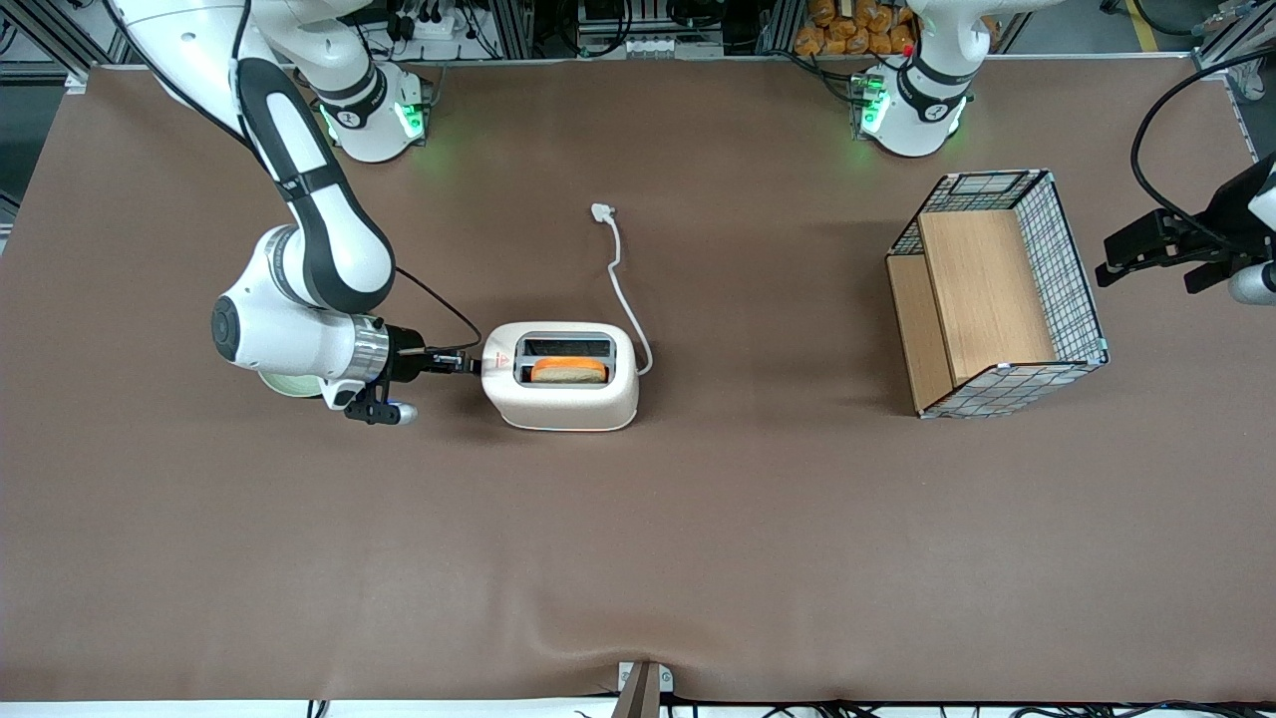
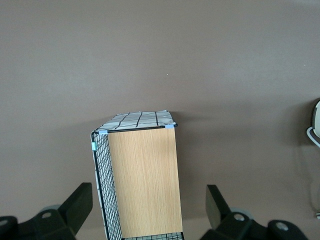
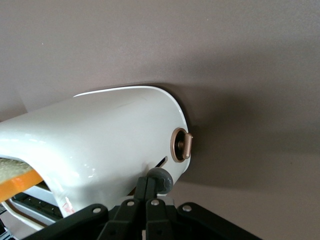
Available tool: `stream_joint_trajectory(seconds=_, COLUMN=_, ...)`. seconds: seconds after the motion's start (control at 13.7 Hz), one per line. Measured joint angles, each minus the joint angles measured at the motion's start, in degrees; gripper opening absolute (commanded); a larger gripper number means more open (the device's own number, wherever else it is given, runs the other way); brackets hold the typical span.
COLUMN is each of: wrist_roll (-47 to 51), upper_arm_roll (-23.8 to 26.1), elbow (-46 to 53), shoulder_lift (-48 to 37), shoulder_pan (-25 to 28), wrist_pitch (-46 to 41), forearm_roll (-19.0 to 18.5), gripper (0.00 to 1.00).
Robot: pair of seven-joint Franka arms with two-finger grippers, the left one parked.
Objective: Press toaster button with right arm
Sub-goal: 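Push the toaster lever down with the right gripper fingertips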
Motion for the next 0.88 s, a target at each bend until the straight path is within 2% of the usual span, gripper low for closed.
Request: stream_joint_trajectory(seconds=0.88, wrist_roll=-2.3, upper_arm_roll=-0.1, elbow=-0.1, shoulder_lift=2.1, shoulder_pan=0.0, wrist_pitch=2.0, forearm_roll=0.6, gripper=0.0)
